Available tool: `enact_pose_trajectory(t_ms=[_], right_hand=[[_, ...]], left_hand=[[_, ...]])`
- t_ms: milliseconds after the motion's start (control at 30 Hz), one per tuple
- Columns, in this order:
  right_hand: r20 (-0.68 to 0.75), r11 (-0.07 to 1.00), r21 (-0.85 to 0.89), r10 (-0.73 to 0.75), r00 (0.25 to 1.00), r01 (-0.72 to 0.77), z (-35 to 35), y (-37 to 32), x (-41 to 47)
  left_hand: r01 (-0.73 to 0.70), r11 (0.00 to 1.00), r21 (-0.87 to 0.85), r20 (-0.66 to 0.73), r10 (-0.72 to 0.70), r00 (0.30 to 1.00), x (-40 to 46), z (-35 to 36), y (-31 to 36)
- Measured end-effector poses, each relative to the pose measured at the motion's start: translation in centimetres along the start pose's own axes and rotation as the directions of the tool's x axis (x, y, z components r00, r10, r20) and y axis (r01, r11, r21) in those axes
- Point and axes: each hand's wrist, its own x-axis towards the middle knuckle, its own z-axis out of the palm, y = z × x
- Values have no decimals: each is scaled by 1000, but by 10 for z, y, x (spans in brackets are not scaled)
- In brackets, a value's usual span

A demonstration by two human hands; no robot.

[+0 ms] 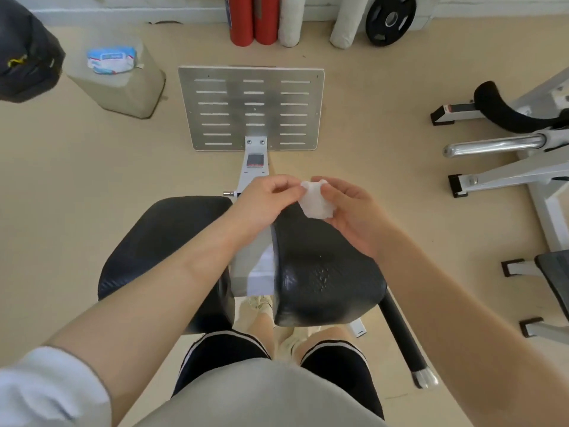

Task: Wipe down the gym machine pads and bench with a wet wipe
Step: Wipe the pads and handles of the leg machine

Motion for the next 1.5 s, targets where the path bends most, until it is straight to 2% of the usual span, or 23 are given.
enact_pose_trajectory(t_ms=[67,133,167,233,300,400,467,533,600,700,767,900,1000,1067,1133,1267,1367,1433,1500], right_hand=[[-1,1000,18,-6,1000,6,3,-2,16],[-30,999,-41,-1,1000,0,6,-2,33],[-62,995,-101,-3,998,-3,6,0,45],[-186,938,-346,-78,980,9,0,8,72],[-233,781,-625,-191,954,4,-6,17,100],[-149,511,-859,-232,961,-10,-8,32,134],[-48,316,-949,-143,989,0,-3,44,150],[62,231,-971,9,998,59,4,53,159],[154,226,-966,110,982,126,10,55,161],[301,247,-933,148,942,260,8,53,151],[347,306,-907,157,925,288,-7,53,139],[126,398,-915,120,985,69,-58,46,125],[-35,352,-934,106,994,-70,-85,40,119],[-61,306,-947,115,991,-94,-80,40,122],[20,295,-955,125,992,-18,-55,44,130],[354,236,-920,163,921,312,9,60,131],[427,244,-888,118,897,391,8,63,121],[355,308,-896,70,932,319,-14,58,118],[137,364,-926,62,989,106,-45,51,115]], left_hand=[[1,999,48,-23,0,1000,13,-8,-4],[55,998,45,-83,-51,995,27,-12,-15],[88,996,32,-121,-84,989,33,-13,-20],[176,984,11,-159,-172,972,48,-15,-38],[257,966,37,-129,-250,960,57,-16,-55],[351,933,77,-50,-348,936,61,-15,-79],[392,918,58,-2,-393,920,61,-11,-88],[408,913,23,41,-409,912,60,-5,-92],[423,906,27,84,-424,902,61,-5,-95],[461,887,26,79,-461,884,62,-7,-97],[476,879,15,60,-476,877,64,-5,-97],[486,874,-4,34,-485,874,63,-1,-94],[526,847,-79,32,-525,851,62,-1,-93],[551,822,-142,40,-551,833,61,-1,-92],[564,807,-174,28,-568,822,60,-1,-90],[574,788,-222,-14,-591,806,56,4,-93],[556,793,-249,-90,-591,802,54,11,-89],[526,790,-314,-125,-584,802,52,18,-84],[504,793,-342,-133,-571,810,49,21,-81]])
